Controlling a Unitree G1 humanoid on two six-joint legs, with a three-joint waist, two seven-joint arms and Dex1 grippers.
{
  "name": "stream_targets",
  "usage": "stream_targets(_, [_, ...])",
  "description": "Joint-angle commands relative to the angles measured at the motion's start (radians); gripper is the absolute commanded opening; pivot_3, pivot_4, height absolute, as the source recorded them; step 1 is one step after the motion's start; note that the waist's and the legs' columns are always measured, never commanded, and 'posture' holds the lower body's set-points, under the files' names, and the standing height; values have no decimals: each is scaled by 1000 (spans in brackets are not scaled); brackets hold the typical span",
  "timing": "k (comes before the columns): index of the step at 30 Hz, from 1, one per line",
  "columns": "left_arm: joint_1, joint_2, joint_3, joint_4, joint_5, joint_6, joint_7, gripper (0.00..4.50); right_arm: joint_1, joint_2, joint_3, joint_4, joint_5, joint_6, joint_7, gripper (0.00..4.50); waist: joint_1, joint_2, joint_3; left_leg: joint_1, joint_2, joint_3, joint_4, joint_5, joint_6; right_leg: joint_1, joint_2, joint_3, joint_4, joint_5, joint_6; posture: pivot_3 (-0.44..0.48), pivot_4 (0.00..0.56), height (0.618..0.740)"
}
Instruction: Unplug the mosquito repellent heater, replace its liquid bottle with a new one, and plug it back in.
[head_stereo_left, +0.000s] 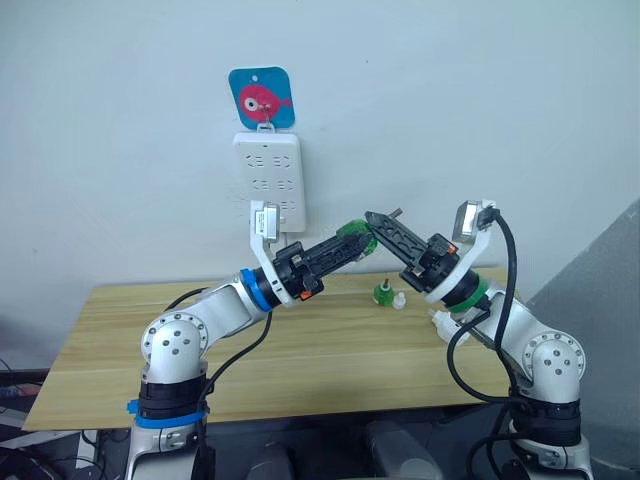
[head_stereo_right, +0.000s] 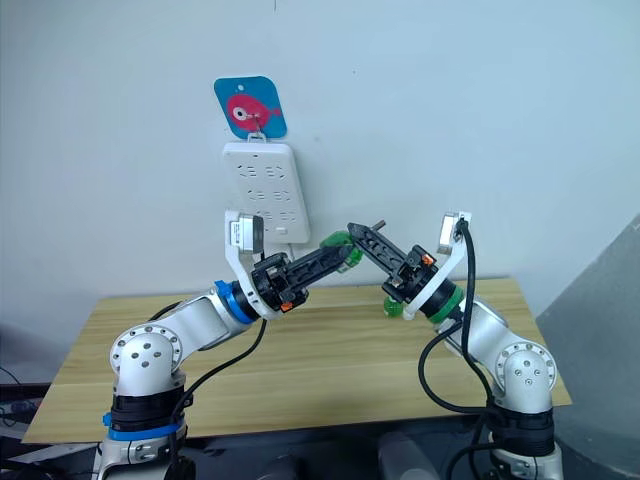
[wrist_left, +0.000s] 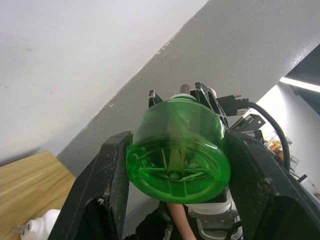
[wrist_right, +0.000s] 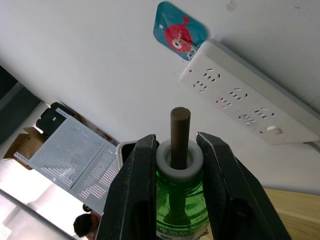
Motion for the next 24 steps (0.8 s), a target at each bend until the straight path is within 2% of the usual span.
stream_targets(1, [-9, -2, 12, -5, -24, -22, 2, 2366, -22, -5, 8, -32, 34, -20, 7, 836, 0, 0, 0, 0, 0, 0, 0, 0, 0, 0, 0, 0, 0, 0, 0, -203, 50, 704])
stream_targets(8, [-6, -5, 13, 0, -16, -30, 9, 2366, -14, -18, 21, -31, 60, -28, -8, 836, 0, 0, 0, 0, 0, 0, 0, 0, 0, 0, 0, 0, 0, 0, 0, -201, 50, 704])
stream_targets(14, [-1, -2, 17, 5, -23, -37, 16, 2366, 1, -32, 4, -31, 55, -43, -18, 2839, 1, 0, 0, 0, 0, 0, 0, 0, 0, 0, 0, 0, 0, 0, 0, -197, 58, 704])
stream_targets(17, [3, 8, 23, 10, -33, -34, 17, 2366, 29, -76, -11, -32, 35, -36, -20, 4016, 4, 0, 0, 0, 0, 0, 0, 0, 0, 0, 0, 0, 0, 0, 0, -195, 63, 704])
stream_targets(19, [7, 20, 29, 18, -21, -34, 19, 2366, 60, -137, -26, -36, -23, -25, -11, 4491, 5, 0, 0, 0, 0, 0, 0, 0, 0, 0, 0, 0, 0, 0, 0, -194, 66, 704])
stream_targets(23, [25, 73, 33, 31, 47, -42, -10, 2366, 148, -338, -57, -69, -220, -14, 87, 4500, 8, 0, 0, 0, -1, 1, 0, 0, 0, 0, 0, 1, -1, 0, 0, -202, 87, 704])
stream_targets(24, [41, 112, 26, 21, 78, -41, -55, 2366, 169, -402, -71, -72, -267, -10, 129, 4500, 9, 0, 0, 0, -1, 1, 0, 0, 0, 0, 0, 1, -1, 0, 0, -214, 88, 704])
